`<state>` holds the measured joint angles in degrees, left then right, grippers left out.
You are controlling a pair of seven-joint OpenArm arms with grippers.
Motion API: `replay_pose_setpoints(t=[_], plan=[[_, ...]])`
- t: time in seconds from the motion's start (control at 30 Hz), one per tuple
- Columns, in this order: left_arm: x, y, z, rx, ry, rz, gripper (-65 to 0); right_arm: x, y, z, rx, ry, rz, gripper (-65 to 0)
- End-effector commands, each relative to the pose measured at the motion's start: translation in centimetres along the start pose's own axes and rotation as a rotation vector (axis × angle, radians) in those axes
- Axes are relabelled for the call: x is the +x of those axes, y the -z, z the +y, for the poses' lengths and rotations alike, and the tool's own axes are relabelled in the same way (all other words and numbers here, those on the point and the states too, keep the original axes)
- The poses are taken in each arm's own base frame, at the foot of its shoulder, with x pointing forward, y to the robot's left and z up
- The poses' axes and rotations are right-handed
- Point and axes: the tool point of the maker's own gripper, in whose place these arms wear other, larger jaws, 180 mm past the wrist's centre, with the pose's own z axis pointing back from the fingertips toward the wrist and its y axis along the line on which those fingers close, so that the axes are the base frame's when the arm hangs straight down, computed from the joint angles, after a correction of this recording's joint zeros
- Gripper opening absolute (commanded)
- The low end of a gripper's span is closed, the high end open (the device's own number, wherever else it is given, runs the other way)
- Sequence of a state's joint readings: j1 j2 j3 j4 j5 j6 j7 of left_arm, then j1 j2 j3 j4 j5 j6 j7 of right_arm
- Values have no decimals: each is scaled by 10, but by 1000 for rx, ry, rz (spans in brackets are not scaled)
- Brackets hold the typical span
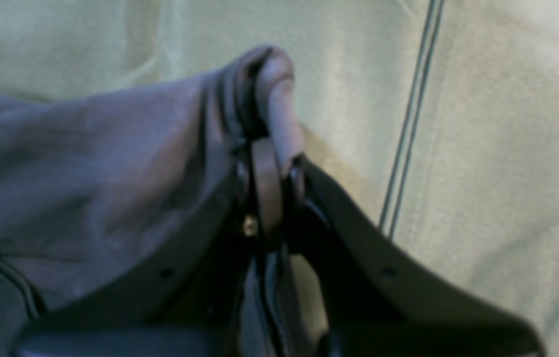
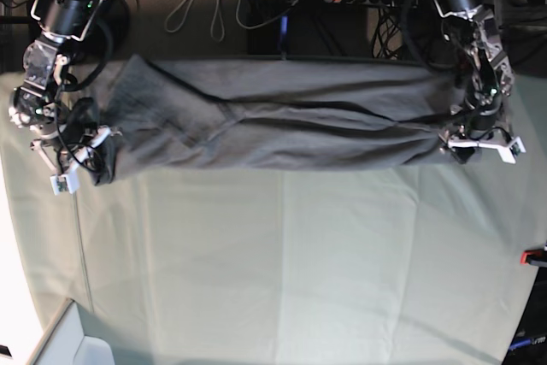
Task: Layout the t-shirt on the table in an organized manner, then fold the t-shirt properly
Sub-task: 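Hold both strip ends and tug them apart to smooth the strip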
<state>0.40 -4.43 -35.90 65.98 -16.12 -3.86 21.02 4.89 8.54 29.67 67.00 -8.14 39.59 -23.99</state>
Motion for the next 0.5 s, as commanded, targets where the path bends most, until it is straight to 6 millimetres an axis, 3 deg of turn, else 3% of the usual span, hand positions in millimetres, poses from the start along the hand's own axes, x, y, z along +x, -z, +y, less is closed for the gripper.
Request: replay_pose_setpoints(t=[0.0,0.13,0.47], plan=[[17,1,-3,-8,2,-48,-312,21,-3,-7,-7,-9,-62,-650],[22,0,-3,-12,-1,-60,-413,24,-3,-7,-8,-9,-67,-650],[25,0,-4,-13,-2,-66,-415,24,-3,-7,-8,-9,-68,-650]])
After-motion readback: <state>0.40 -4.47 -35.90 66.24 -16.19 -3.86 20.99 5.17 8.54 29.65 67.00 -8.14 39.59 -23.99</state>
